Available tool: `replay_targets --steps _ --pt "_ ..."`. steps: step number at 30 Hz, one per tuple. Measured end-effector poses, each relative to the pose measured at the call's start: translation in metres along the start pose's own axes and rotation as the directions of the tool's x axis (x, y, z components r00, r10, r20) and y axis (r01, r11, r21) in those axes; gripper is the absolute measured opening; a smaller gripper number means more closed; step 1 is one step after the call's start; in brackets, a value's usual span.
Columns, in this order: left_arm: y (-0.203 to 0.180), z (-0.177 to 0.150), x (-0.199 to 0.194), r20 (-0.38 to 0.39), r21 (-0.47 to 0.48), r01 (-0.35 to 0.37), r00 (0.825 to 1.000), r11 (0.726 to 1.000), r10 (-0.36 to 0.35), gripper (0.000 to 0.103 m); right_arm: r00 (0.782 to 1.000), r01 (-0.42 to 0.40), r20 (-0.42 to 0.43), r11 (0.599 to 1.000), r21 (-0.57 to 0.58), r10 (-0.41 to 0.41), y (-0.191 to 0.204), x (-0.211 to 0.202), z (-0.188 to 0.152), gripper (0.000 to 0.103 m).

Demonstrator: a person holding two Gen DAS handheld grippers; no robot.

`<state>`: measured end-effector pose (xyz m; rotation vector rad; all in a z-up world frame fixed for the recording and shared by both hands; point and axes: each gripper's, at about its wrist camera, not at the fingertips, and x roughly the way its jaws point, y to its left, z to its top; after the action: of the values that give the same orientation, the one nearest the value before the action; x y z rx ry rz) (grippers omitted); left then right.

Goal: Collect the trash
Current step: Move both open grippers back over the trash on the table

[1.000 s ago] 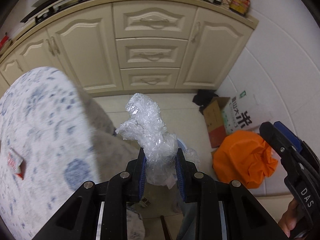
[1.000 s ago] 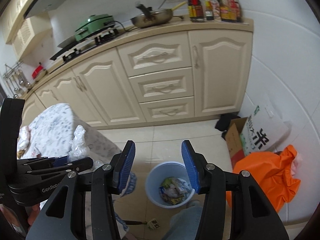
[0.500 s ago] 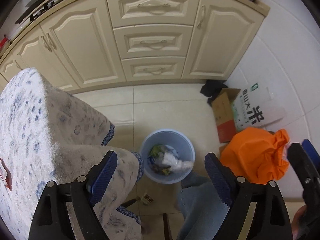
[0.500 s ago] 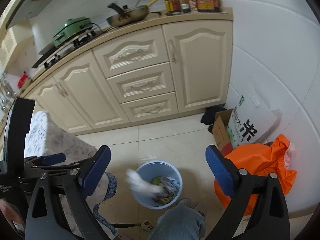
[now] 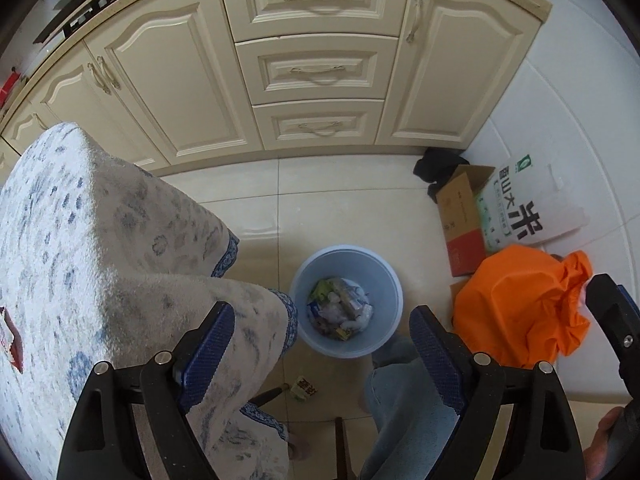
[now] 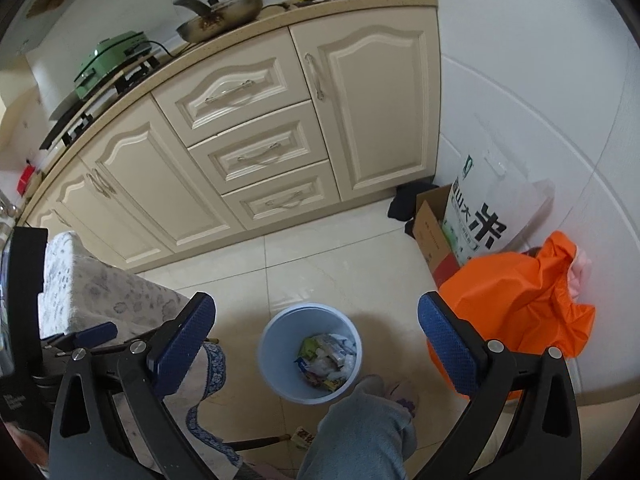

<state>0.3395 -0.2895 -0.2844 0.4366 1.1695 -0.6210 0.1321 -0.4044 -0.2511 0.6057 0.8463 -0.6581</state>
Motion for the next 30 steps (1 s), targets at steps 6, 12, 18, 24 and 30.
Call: replay_targets --steps 6,12,18,24,30 --pt "0.005 -0.01 -0.017 0.025 -0.006 0.023 0.999 1.0 -0.023 0.086 1.0 0.027 0.009 1.0 0.002 -0.027 0.006 -0.01 -0.003 0.103" --pt "0.019 -0.029 -0.046 0.066 -0.016 0.044 0.997 0.999 -0.043 0.086 0.999 0.017 0.042 0.997 0.081 -0.02 0.007 -0.029 -0.005 0.103" --pt "0.044 -0.055 -0.086 0.129 -0.046 0.045 0.991 0.998 -0.038 0.086 0.996 0.009 0.085 0.999 0.053 -0.014 0.024 -0.051 -0.007 0.103" --pt "0.075 -0.091 -0.122 0.169 -0.097 0.03 0.985 0.995 -0.013 0.086 0.994 -0.051 0.097 0.999 0.01 0.05 0.051 -0.067 -0.013 0.103" --pt "0.119 -0.124 -0.156 0.191 -0.186 -0.001 0.981 0.982 0.037 0.087 0.989 -0.104 0.097 0.991 -0.085 0.112 0.097 -0.078 -0.025 0.103"
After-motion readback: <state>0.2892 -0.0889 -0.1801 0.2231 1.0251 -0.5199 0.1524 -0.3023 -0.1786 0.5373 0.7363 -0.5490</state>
